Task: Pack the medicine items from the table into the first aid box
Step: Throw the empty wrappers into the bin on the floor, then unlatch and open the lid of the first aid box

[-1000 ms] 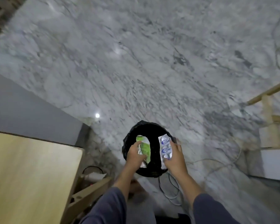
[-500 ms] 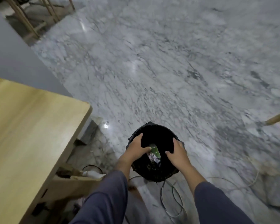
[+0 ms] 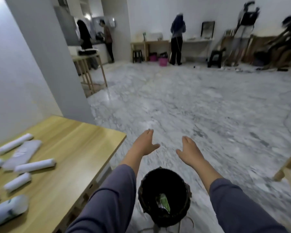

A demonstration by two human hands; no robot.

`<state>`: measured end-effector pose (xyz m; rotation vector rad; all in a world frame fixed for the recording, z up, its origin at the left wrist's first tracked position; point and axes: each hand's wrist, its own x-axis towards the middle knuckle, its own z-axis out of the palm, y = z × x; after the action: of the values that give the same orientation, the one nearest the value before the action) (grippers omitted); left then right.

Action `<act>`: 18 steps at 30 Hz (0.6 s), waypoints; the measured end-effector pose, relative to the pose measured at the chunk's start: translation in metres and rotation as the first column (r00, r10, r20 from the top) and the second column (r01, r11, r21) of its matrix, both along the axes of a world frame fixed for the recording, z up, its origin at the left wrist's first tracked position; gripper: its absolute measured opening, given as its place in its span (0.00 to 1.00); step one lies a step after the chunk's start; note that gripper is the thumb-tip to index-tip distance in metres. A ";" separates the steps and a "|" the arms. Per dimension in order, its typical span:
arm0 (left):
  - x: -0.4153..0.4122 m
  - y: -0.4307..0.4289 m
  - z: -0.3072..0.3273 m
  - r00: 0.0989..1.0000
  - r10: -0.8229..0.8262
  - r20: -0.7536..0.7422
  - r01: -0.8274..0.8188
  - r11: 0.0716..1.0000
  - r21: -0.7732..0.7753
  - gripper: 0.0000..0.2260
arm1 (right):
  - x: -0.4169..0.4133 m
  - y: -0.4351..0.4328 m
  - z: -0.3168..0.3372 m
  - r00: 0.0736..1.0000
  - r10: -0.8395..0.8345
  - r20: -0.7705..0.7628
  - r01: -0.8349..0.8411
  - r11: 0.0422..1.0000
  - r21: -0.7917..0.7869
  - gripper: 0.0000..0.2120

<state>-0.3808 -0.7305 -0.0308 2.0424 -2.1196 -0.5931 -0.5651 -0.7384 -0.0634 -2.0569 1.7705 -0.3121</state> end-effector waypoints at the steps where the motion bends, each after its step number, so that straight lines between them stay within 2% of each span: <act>1: 0.005 0.005 0.016 1.000 0.007 0.015 -0.006 0.999 -0.048 0.35 | 0.003 0.004 0.016 1.000 0.007 -0.002 -0.007 1.000 -0.027 0.32; 5: 0.036 0.035 0.071 0.994 0.062 0.084 -0.042 0.973 -0.228 0.35 | 0.029 0.022 0.068 0.997 0.079 -0.011 -0.080 0.986 -0.149 0.31; 10: 0.105 0.086 0.112 0.970 0.216 0.112 -0.165 0.922 -0.350 0.35 | 0.102 0.047 0.112 0.972 0.237 0.009 -0.225 0.935 -0.273 0.30; 18: 0.232 0.201 0.132 0.846 0.528 0.073 -0.455 0.786 -0.419 0.35 | 0.256 0.104 0.130 0.808 0.580 0.105 -0.523 0.788 -0.326 0.31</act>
<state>-0.1486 -0.5298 0.1012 2.3313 -1.4944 0.0983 -0.3089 -0.6344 0.0665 -2.5303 0.9711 -0.5910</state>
